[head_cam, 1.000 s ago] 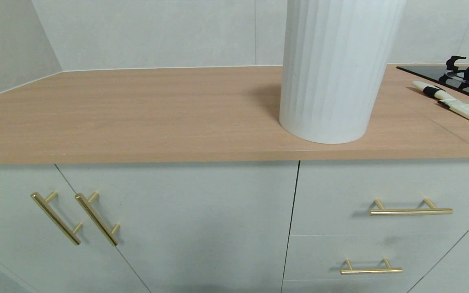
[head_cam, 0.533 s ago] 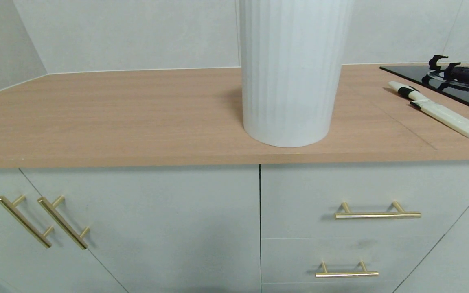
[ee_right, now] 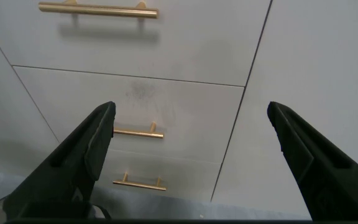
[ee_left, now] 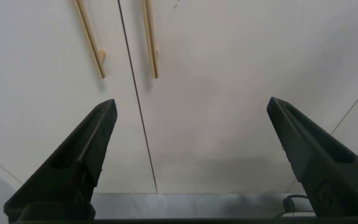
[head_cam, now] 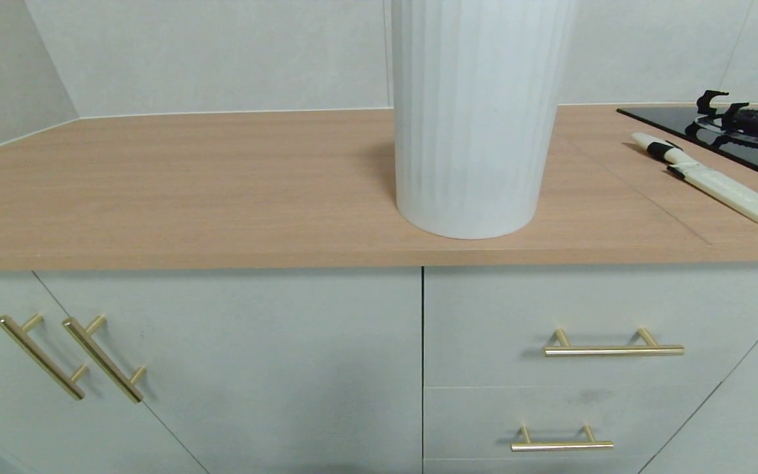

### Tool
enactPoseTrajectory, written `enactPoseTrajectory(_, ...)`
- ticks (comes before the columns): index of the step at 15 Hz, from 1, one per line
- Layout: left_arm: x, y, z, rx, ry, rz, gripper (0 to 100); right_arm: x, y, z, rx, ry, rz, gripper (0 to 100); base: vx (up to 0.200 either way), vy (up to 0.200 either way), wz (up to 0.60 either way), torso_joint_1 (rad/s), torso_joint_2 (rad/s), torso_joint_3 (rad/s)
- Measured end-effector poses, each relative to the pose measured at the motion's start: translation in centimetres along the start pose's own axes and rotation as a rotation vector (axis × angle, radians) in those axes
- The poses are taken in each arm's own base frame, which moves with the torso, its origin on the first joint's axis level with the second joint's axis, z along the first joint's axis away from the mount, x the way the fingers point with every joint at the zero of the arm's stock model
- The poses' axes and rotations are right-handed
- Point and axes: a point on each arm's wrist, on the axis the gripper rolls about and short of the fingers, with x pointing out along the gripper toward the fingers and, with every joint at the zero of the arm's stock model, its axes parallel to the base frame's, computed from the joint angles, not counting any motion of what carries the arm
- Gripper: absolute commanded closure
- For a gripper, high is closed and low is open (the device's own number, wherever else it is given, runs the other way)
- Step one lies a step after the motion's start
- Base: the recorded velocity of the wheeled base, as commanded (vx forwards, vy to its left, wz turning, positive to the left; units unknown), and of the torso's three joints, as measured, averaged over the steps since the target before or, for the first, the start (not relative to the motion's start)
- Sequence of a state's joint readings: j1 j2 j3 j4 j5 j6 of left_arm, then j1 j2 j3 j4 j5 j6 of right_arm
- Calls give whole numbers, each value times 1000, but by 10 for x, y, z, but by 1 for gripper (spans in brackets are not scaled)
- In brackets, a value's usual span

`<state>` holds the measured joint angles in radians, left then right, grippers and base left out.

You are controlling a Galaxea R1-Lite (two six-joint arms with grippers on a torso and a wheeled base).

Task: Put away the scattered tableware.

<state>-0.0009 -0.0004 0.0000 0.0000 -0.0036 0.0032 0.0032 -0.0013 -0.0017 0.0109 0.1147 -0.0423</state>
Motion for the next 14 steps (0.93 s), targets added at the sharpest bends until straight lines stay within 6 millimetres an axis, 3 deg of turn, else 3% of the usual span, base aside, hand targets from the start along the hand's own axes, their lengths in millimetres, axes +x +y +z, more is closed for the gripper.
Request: enactPoseTrajectory(14,0,0,0,0,0,0,0,0,0,0,0,0,-1,0,0,0,0,0,0,0)
